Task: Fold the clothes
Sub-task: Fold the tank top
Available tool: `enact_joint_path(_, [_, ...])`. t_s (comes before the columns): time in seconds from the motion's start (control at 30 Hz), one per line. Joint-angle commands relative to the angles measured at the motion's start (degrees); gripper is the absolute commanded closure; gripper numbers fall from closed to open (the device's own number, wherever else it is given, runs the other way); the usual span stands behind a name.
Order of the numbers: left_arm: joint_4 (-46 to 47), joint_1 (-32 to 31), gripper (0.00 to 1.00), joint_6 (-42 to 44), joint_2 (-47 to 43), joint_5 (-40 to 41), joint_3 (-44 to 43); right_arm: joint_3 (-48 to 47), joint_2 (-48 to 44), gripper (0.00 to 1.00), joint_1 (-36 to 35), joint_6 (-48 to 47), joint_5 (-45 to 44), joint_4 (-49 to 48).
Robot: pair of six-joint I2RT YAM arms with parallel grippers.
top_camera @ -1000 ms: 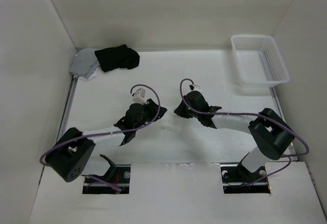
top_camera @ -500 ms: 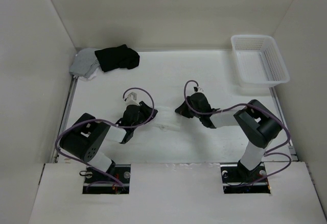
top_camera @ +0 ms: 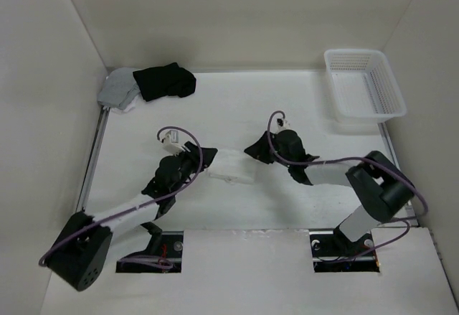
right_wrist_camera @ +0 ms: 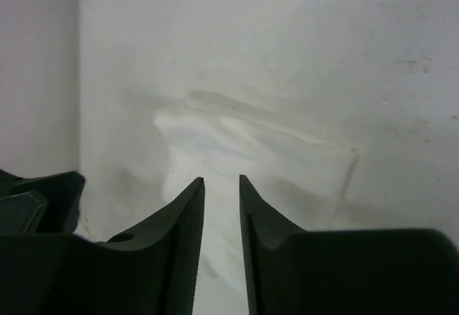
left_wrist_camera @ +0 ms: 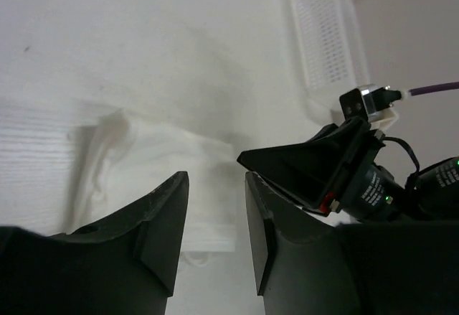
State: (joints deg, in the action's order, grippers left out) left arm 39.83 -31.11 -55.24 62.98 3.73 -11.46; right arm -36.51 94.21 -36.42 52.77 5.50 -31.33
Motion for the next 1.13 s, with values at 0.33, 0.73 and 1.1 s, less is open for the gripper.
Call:
enact_joint_path(0.33, [-35.2,4.7,0.39,13.0,-20.3,9.9,-4.1,17.0,-40.7,0.36,7.4,-11.6,-9.5,3.6])
enact_joint_path(0.73, [-44.1,15.4,0.32,10.5,-20.4,3.9,-4.4,27.5,-46.4,0.24,11.4,-11.5,-22.1,0.2])
enact_joint_path(1.1, [-42.0,15.1,0.31,11.0,-20.2,3.0,-3.7,26.8,-43.9,0.23,11.6,-11.0,-21.6,0.1])
